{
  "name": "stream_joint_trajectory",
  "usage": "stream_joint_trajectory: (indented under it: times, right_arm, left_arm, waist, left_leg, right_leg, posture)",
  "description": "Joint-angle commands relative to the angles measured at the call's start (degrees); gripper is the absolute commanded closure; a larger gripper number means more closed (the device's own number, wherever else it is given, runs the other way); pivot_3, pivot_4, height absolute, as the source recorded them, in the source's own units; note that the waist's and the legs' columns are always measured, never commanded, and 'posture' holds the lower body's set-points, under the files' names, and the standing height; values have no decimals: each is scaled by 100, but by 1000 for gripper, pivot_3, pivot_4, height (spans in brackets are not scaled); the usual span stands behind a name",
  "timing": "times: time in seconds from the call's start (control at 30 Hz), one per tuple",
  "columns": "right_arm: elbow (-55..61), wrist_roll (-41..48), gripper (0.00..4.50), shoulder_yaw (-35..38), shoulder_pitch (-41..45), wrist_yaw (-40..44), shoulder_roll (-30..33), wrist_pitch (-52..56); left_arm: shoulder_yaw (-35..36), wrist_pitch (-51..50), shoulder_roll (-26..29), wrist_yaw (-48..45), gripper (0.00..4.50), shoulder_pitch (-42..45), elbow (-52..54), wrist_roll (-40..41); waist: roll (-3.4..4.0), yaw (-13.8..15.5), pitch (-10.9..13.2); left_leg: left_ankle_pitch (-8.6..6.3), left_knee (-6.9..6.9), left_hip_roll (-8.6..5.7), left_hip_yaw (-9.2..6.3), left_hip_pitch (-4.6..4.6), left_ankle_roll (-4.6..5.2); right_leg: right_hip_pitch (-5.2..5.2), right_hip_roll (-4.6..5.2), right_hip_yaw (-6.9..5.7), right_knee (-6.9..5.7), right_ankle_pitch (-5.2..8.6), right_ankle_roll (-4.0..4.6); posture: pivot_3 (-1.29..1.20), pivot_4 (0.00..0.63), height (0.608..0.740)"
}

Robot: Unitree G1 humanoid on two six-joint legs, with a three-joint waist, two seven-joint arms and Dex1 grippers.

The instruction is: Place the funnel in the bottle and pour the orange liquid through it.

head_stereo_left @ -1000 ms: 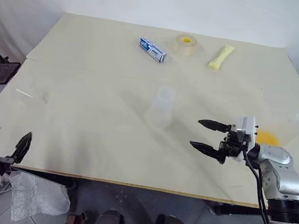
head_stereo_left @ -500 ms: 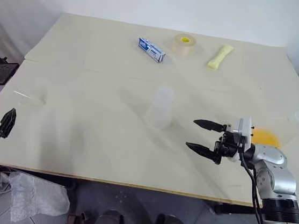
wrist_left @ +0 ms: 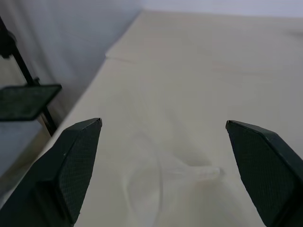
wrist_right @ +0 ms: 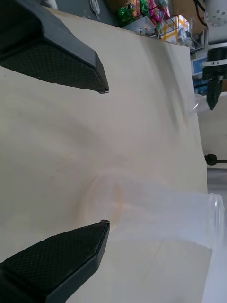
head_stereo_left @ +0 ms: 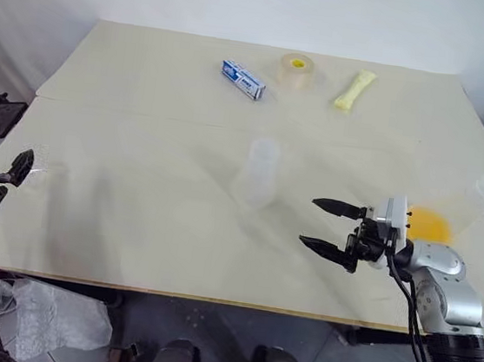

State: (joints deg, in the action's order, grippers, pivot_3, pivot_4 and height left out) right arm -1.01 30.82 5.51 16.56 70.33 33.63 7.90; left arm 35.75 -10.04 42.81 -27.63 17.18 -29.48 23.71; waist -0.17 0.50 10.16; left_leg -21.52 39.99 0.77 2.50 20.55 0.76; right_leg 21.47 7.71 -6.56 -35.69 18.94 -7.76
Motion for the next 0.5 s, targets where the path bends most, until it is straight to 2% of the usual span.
stream_joint_trajectory:
  times: [0.03, 0.23, 0.5]
  right_arm:
    - [292, 103, 0, 219, -92, -91, 121, 18]
    - [665, 137, 0, 319, -357, -290, 186, 130]
    - [786, 135, 0, 288, -354, -381, 192, 228]
  left_arm:
    - [-20, -165, 33, 15, 44, -163, 391, 30]
    - [-63, -765, -327, 103, 44, -883, 1459, 232]
    - [-30, -676, -458, 283, 44, -911, 1550, 154]
  waist:
    - [-1, -47, 0]
    - [0, -68, 0]
    - [-2, -37, 1]
  left_leg:
    - [0, -1, 1, 0, 0, 0]
    - [-2, -4, 6, -3, 0, -3]
    - [-1, 3, 4, -4, 0, -2]
  right_leg:
    - [1, 0, -1, 0, 0, 0]
    - [2, 6, 0, -2, 0, 0]
    - [-1, 9, 3, -2, 0, 0]
  posture:
    - [0, 150, 740]
    - [0, 150, 740]
    - [0, 150, 740]
